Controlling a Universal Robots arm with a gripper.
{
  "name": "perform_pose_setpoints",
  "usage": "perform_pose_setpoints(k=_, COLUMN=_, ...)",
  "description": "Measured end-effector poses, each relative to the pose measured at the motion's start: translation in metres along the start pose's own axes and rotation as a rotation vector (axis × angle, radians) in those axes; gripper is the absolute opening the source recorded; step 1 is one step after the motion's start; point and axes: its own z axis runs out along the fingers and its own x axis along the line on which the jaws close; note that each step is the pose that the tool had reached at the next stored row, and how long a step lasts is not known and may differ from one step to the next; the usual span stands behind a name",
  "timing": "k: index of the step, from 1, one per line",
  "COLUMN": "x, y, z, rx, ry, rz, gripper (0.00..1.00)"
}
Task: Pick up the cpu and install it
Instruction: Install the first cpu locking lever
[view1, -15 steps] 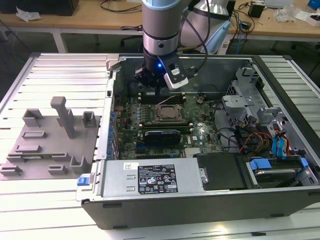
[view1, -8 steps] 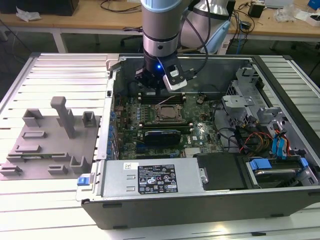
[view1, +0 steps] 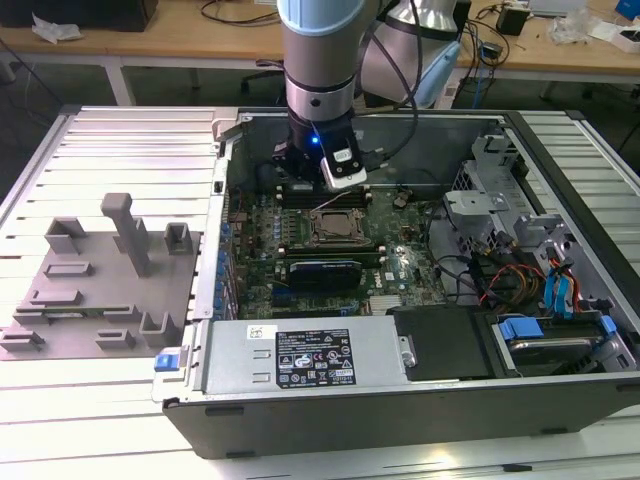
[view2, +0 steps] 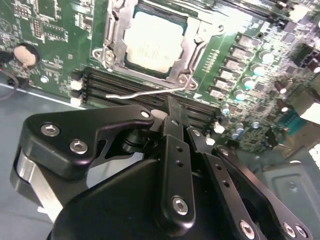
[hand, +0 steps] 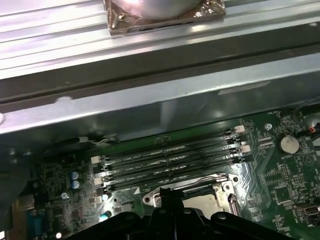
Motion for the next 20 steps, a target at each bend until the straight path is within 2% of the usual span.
perform_pose_setpoints(k=3, x=-0.0083, y=0.0014, z=0.0022, rx=-0.0001, ry=-0.0005, rz=0.002, gripper=0.11)
perform_pose_setpoints(k=6, x=-0.0123, y=0.002, z=0.0036, rx=0.0001, ry=-0.0004, rz=0.002, gripper=0.11)
perform_pose_setpoints(k=13, x=-0.0133, y=0.0013, z=0.0109, rx=-0.0008, ry=-0.0065, rz=0.001, gripper=0.11)
perform_pose_setpoints(k=20, x=-0.0146, y=0.0011, z=0.0139, rx=-0.0014, ry=-0.0097, rz=0.0, gripper=0.11)
